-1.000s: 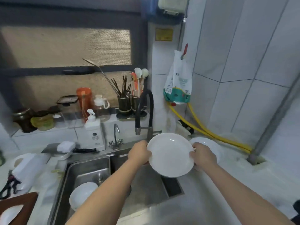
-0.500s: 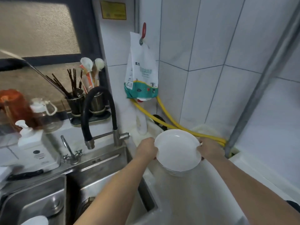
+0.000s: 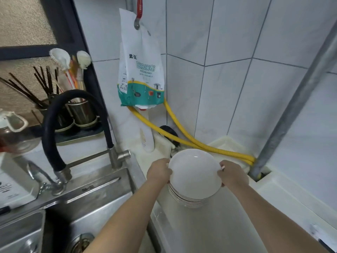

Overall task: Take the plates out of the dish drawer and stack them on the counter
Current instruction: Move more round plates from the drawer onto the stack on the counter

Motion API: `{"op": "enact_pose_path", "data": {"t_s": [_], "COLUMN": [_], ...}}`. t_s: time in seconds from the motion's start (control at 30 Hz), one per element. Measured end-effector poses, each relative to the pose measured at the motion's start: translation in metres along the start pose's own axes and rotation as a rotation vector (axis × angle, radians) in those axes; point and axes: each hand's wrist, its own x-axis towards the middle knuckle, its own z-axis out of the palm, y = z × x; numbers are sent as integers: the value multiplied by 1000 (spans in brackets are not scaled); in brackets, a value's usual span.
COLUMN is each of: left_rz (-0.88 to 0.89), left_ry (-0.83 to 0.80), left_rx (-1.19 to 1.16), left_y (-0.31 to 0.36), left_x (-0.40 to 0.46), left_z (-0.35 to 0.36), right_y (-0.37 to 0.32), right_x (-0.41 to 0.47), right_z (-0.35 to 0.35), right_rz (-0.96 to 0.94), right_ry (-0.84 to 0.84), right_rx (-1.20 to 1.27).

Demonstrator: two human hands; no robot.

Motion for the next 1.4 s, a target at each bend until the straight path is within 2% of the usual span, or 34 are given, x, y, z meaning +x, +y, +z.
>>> {"op": "enact_pose_path", "data": {"t_s": [0.6,0.77,1.13,1.4], "left_rz": [-20,-52,-54,-4], "left_ry": [-9,-14,-38,-26], "left_rx": [-18,20,103,333], "left_y": [-12,-15,-20,-54], "left_x": [22,19,-31,-106], "left_z": [11,12,-17,-58], "right_y": [8,8,-15,-59], "right_x": [23,19,-30,-104], "right_z": [24,26,23,32], "right_rz": [21,7,-37,-172], "right_ry": [32,39,37,73], "right_rx": [-55,-138,-225,-230]}}
